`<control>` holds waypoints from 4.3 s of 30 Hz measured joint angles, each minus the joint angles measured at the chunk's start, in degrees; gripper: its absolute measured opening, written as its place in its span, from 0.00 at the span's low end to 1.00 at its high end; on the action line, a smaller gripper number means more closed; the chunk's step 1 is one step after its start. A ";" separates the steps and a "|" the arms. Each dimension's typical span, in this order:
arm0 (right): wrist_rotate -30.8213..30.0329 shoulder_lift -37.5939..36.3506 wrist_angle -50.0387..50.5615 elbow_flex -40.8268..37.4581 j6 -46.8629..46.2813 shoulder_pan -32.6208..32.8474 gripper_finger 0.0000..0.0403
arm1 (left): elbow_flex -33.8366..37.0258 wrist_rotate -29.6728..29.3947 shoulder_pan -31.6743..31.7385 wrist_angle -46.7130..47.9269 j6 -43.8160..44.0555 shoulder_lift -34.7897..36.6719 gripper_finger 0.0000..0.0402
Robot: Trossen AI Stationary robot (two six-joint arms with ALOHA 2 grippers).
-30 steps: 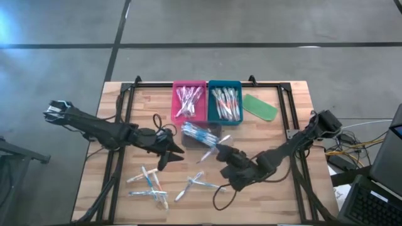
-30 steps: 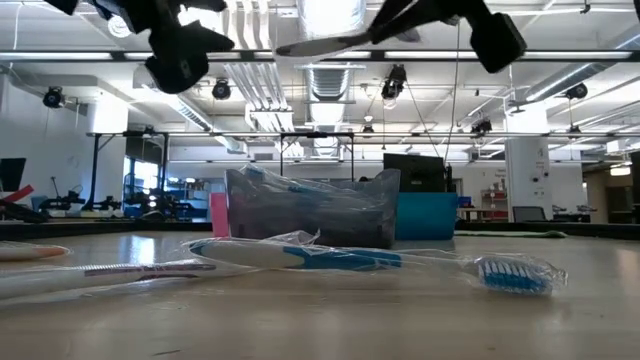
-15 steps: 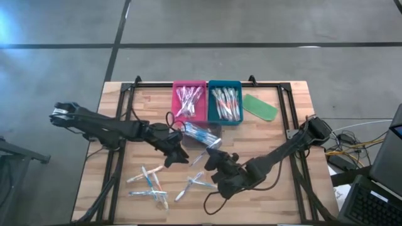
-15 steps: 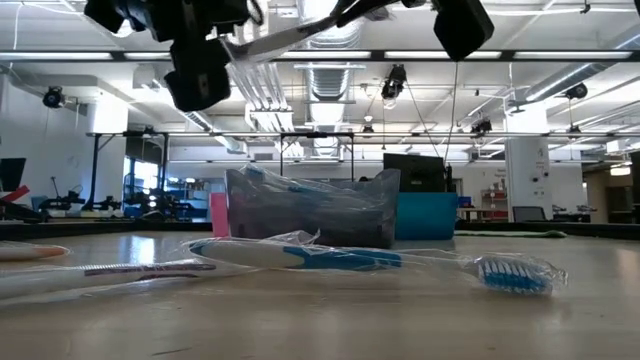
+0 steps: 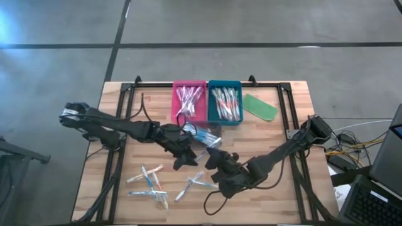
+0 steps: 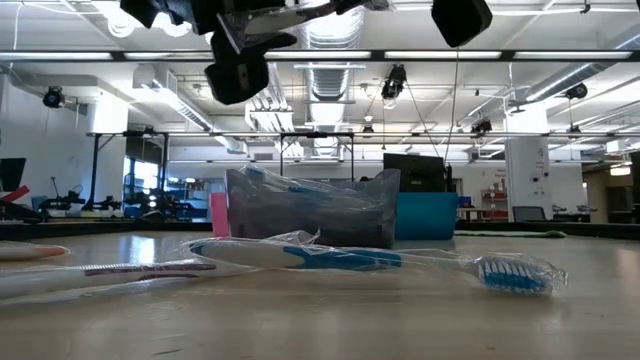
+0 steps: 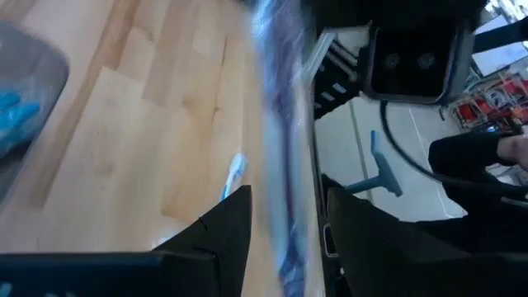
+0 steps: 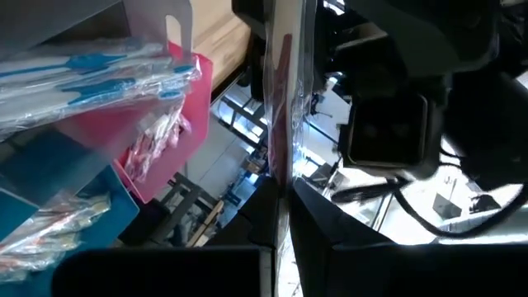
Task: Pick & Place Toothbrushes
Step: Put the purple toothbrush into the pink bin, then put the blue toothbrush into the transparent gray bin
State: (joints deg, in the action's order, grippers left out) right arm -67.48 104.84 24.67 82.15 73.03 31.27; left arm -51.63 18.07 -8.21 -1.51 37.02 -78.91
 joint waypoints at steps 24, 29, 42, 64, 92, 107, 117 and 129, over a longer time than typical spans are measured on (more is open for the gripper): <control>-0.24 -0.20 0.31 -0.04 -6.95 -0.02 0.03 | -1.94 2.05 1.07 2.17 -4.03 -2.58 0.07; -0.24 -0.22 0.44 -0.04 -13.30 -0.04 0.03 | -1.95 2.39 2.18 2.34 -5.43 -2.57 0.05; 0.17 -0.66 13.29 -0.09 -43.93 -0.04 0.24 | -1.95 2.01 12.51 2.70 -9.53 0.03 0.05; -5.53 -4.27 65.24 -0.20 -131.98 -0.17 0.48 | -1.60 0.59 36.67 3.22 2.10 0.22 0.05; -2.83 -5.38 65.02 -0.26 -133.76 -2.32 0.47 | -1.70 13.14 48.35 2.56 12.75 -15.78 0.05; -2.78 -5.38 64.90 -0.28 -133.76 -2.34 0.42 | -1.63 13.16 48.54 4.57 11.76 -16.11 0.05; -2.76 -5.38 64.85 -0.30 -133.74 -2.34 0.47 | -1.73 13.23 48.61 5.31 11.23 -15.82 0.30; -2.77 -5.36 64.90 -0.13 -133.51 -2.60 0.44 | -2.89 27.06 50.70 5.24 9.94 -15.61 0.41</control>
State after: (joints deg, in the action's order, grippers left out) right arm -70.25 99.47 89.57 82.02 -60.48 28.67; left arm -54.52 45.13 42.49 3.73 46.96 -94.52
